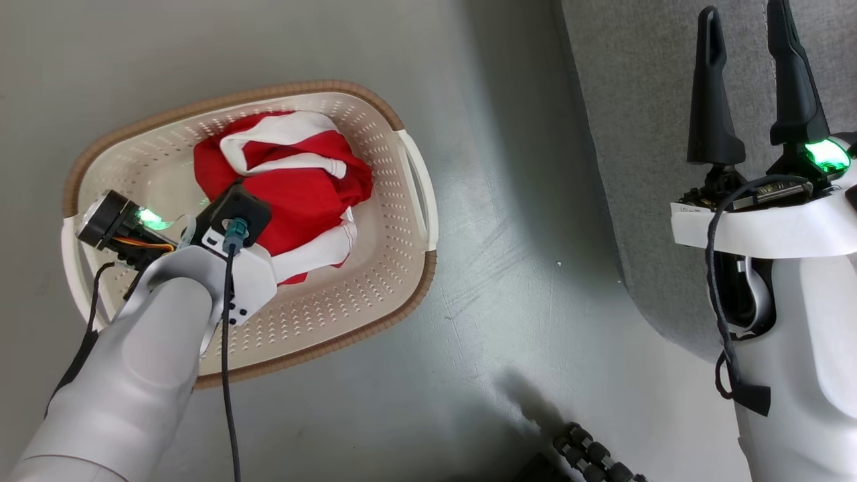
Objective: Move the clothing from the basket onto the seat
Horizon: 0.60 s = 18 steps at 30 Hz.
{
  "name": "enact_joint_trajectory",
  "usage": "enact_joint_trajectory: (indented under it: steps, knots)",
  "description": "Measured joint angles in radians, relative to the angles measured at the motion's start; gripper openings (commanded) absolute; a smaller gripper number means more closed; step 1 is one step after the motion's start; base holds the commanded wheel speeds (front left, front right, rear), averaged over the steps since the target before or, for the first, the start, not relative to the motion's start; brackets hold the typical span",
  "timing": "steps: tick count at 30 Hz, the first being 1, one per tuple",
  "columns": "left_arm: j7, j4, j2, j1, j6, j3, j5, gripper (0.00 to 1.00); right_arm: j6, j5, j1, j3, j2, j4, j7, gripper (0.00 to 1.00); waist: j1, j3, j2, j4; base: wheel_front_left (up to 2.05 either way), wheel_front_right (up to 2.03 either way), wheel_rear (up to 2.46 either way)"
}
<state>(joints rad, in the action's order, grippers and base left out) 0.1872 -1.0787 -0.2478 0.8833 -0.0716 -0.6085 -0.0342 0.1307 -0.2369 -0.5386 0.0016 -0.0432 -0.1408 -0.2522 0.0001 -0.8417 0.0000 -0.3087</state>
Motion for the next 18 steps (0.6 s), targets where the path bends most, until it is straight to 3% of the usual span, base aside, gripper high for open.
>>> enact_joint_trajectory:
  steps: [18]
  knots:
    - [0.060, 0.123, 0.030, -0.071, -0.031, 0.031, 0.052, 0.00, 0.000, 0.070, 0.006, -0.032, -0.001, -0.025, 0.000, 1.00, 0.0000, 0.100, 0.0000, 0.057, 0.00, 0.00, 0.00]
